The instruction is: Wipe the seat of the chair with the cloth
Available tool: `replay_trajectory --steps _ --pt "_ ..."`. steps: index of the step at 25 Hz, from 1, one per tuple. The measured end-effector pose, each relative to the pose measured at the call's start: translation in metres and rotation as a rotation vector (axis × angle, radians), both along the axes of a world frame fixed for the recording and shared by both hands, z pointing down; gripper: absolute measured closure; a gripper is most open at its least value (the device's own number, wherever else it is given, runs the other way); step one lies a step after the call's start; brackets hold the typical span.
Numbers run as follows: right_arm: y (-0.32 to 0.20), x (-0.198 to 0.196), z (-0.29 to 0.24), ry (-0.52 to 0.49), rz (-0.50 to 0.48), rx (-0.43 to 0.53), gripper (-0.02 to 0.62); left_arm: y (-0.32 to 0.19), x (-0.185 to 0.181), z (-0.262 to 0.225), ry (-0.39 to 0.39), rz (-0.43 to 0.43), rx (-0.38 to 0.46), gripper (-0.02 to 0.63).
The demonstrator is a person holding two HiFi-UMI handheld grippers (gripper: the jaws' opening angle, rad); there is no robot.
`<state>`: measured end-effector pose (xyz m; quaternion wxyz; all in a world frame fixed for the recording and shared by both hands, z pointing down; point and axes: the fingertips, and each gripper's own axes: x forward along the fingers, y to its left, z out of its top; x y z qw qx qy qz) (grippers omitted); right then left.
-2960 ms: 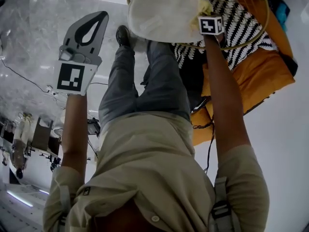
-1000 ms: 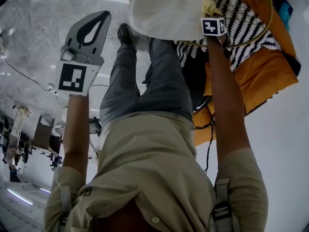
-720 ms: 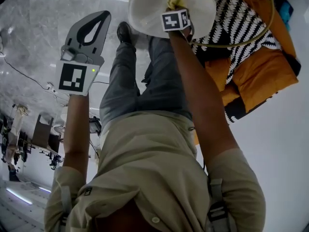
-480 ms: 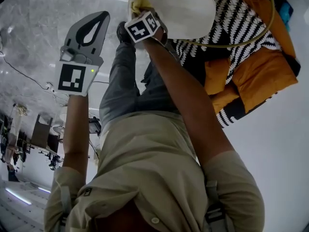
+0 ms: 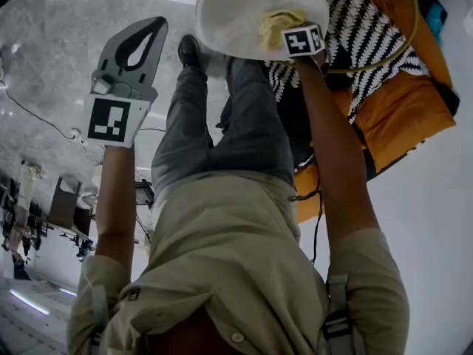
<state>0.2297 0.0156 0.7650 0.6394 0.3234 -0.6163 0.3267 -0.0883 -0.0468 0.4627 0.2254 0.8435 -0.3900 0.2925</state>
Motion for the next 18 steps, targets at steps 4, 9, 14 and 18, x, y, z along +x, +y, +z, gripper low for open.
replay_trajectory --steps 4,9,14,18 --pt "-0.005 0.088 -0.011 0.095 0.106 0.041 0.519 0.001 0.0 0.003 -0.003 0.008 -0.003 0.589" --pt "-0.006 0.1 -0.032 0.129 0.156 0.083 0.518 0.001 0.004 0.002 -0.004 0.015 -0.006 0.589" --pt "-0.003 0.076 -0.022 0.135 0.03 0.076 0.522 0.001 0.004 0.003 -0.004 0.016 -0.002 0.589" --pt "0.002 -0.01 -0.005 0.026 -0.043 0.058 0.529 0.002 0.003 0.006 -0.001 0.017 -0.009 0.589"
